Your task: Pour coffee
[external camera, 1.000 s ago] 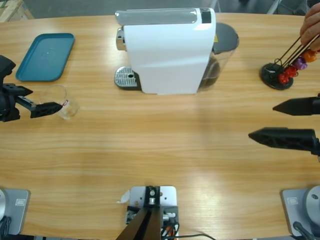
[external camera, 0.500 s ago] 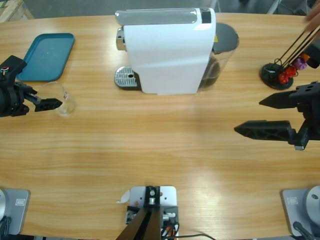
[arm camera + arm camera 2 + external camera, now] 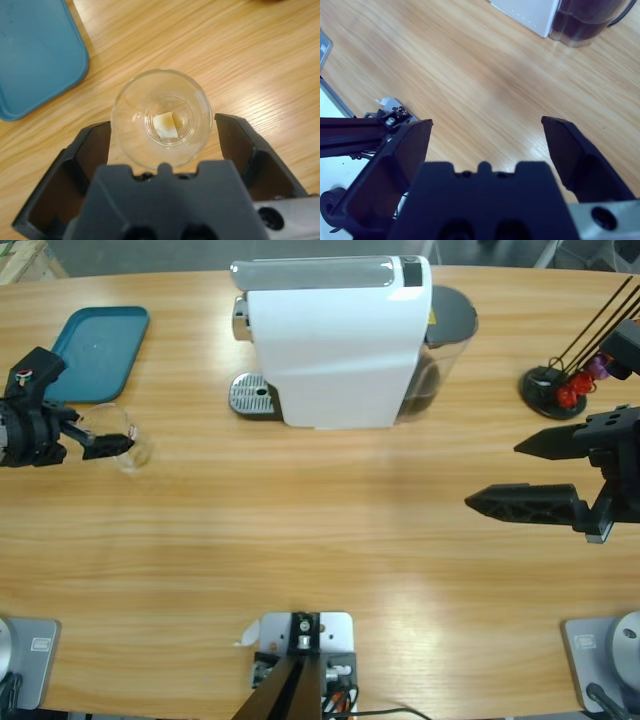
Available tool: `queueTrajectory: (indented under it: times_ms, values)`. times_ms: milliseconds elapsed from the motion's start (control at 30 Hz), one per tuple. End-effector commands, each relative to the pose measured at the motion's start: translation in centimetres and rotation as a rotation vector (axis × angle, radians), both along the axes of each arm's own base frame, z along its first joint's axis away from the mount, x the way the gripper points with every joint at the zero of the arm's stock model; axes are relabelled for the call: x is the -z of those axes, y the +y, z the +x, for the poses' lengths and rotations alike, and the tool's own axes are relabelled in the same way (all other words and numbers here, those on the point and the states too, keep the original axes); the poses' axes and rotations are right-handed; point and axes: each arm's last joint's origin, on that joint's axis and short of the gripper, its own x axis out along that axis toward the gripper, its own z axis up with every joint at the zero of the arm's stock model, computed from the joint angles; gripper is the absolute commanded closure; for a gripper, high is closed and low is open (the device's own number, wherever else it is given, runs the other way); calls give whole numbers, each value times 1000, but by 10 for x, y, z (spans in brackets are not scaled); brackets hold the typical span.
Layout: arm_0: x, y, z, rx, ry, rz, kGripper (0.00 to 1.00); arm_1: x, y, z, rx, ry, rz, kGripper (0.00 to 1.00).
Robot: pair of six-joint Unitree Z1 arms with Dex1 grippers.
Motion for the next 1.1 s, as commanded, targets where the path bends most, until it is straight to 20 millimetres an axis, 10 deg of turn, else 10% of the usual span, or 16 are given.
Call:
queueTrajectory:
  times_ms: [33, 500, 633, 1100]
  values:
    - [17, -3, 12, -14, 35, 24, 114, 12, 1, 3, -12, 30, -32, 0]
    - [20, -3, 18, -29, 29, 14, 34, 13, 2, 3, -21, 38, -31, 0]
    - [17, -1, 13, -9, 24, -3, 483, 14, 2, 4, -19, 40, -35, 0]
    - [13, -2, 8, 125, 21, -10, 562, 16, 2, 5, -9, 43, -36, 0]
